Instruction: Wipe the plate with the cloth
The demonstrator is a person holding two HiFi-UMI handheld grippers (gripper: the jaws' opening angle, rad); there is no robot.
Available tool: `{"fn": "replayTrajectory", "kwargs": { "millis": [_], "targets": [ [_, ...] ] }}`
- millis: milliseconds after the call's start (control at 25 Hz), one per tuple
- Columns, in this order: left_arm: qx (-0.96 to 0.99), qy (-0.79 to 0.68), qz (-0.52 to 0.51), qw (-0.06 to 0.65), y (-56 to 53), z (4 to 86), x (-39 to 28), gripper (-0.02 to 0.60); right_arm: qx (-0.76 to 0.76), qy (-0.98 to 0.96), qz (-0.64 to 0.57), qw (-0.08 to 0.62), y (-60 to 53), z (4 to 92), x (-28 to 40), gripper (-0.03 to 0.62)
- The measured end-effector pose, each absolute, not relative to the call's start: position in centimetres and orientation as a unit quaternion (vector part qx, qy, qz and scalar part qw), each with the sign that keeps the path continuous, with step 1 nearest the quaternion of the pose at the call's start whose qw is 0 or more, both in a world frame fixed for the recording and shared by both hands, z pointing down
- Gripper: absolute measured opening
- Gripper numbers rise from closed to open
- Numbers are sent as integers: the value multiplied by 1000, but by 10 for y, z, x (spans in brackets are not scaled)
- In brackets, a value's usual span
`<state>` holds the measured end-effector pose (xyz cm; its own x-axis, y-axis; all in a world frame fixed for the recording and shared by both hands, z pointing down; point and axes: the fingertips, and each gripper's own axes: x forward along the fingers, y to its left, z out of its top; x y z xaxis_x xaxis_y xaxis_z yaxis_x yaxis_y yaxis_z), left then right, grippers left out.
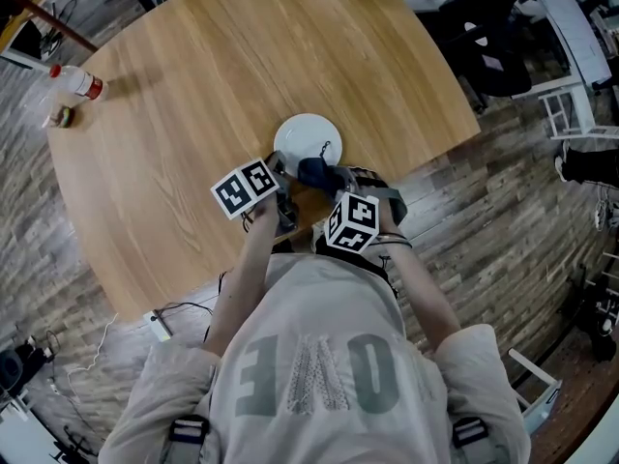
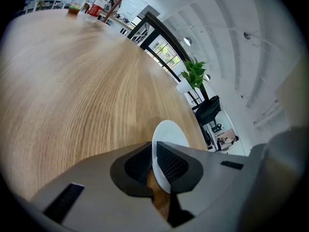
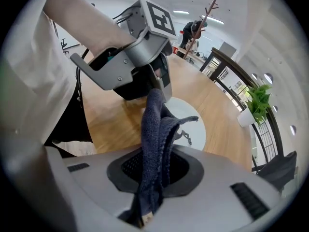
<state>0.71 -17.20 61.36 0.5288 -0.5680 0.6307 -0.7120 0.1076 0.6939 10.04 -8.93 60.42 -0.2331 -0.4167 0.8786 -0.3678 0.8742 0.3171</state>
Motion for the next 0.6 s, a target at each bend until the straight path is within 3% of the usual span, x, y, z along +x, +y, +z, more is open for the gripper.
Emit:
{"fn": "replayTrajectory", "kwargs": {
  "millis": [600],
  "targets": [
    [665, -481, 68, 567, -172, 613, 9, 37, 299, -757, -80, 576, -206, 578, 117, 60]
  ]
}}
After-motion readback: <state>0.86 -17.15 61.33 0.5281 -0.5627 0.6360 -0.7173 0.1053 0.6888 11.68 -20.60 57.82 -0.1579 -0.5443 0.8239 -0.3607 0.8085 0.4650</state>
